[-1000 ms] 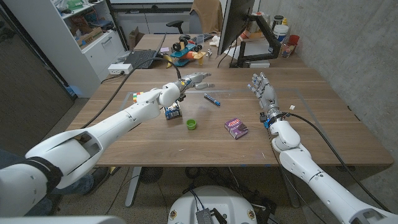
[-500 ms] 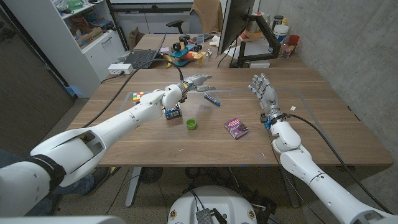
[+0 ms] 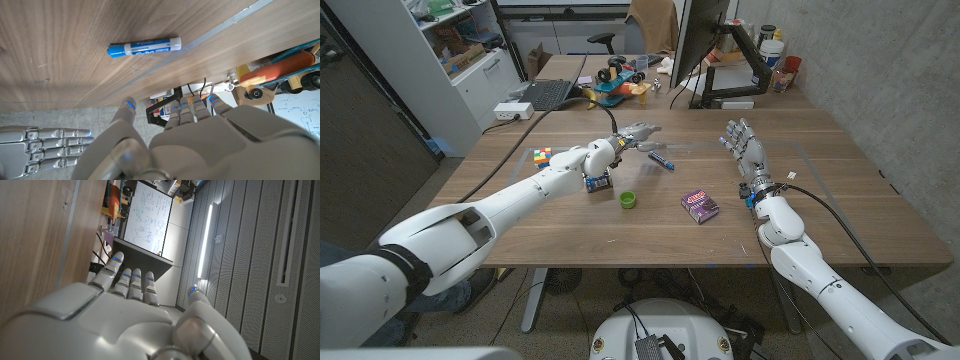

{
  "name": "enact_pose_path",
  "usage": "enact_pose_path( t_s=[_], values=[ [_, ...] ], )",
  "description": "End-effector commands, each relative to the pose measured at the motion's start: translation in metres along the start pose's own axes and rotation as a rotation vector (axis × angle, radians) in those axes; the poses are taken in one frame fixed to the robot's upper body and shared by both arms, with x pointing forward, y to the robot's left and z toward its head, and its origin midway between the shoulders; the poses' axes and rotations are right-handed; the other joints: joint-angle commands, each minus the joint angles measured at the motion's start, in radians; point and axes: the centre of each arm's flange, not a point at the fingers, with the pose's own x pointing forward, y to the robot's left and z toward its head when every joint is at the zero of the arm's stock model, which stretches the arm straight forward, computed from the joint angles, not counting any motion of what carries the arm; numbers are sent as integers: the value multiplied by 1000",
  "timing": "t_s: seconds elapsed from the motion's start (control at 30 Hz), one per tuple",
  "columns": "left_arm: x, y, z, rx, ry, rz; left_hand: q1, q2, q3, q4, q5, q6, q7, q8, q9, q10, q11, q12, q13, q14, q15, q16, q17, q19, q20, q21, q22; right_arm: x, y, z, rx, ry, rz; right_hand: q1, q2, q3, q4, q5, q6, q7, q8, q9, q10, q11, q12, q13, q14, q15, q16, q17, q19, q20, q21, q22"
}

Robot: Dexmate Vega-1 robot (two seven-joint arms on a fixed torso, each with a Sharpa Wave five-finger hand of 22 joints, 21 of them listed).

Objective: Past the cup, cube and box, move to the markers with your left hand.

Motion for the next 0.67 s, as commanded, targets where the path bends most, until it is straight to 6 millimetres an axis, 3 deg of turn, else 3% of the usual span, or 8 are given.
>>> enact_pose_path(
  t_s=[0.03,0.67],
  values=[
    [9,-8,-1,12,2,-24,10,-2,4,-5,2,4,3,4,4,8,3,6,3,5,3,8,3,6,8,6,4,1,0,1,-2,-2,1,-2,10,-4,-1,-1,7,-3,0,3,7,0,4,0,5,-1,6,3,0,8,-3,2],
    [9,-5,-2,19,-2,-18,14,-4,2,-4,2,12,4,4,5,9,3,5,3,7,4,7,3,5,9,6,5,6,4,-3,4,-1,9,-2,11,-5,-2,-1,7,-4,0,3,7,-1,4,1,6,-1,7,2,0,8,-3,2]
  ],
)
